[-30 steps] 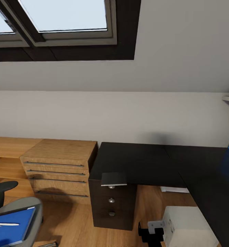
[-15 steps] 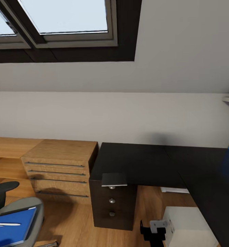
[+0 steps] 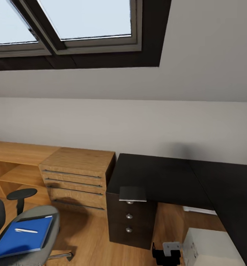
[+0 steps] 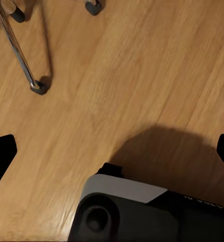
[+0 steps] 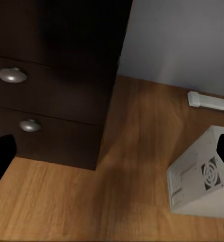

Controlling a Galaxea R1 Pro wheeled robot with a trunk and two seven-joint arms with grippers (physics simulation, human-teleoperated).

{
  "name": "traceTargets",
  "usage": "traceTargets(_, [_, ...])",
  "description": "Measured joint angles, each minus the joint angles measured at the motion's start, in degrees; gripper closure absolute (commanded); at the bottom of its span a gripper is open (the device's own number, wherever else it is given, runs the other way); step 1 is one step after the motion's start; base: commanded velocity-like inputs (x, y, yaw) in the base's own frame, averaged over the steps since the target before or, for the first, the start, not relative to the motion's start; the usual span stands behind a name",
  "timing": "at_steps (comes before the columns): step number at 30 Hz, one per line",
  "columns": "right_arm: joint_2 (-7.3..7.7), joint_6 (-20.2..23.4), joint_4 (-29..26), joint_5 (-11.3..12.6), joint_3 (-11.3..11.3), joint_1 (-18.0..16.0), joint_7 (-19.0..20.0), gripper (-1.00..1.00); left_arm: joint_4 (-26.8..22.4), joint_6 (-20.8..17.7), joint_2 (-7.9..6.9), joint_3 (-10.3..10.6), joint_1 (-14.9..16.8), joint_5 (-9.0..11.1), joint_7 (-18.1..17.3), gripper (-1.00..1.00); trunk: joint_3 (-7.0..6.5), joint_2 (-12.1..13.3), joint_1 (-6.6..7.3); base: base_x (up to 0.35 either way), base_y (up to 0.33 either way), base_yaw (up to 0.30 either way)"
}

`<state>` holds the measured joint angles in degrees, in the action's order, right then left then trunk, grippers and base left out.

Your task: In the bedroom, organize the workspace by keeping the computer under the desk, ensuring the monitor is on the desk, placing the keyboard on the desk next to the monitor, placing the mouse on the desk next to the keyboard, moving the folder from the swivel chair onto the desk next to the mouse, stacking the notebook on top of the folder with the pen on top of the notebook, and positioning the swivel chair next to the desk.

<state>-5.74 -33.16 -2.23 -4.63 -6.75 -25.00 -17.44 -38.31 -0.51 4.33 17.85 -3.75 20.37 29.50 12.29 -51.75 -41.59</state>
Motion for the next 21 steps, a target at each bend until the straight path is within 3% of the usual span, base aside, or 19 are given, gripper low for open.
traceTargets(21, [-0.14, -0.03, 0.41, 0.03, 0.21, 0.0, 0.01, -1.0, 1.0, 0.06, 0.34, 0.0, 0.03, -0.05, -0.35, -1.0, -3.25, 8.43, 4.62, 0.0, 0.0, 0.271])
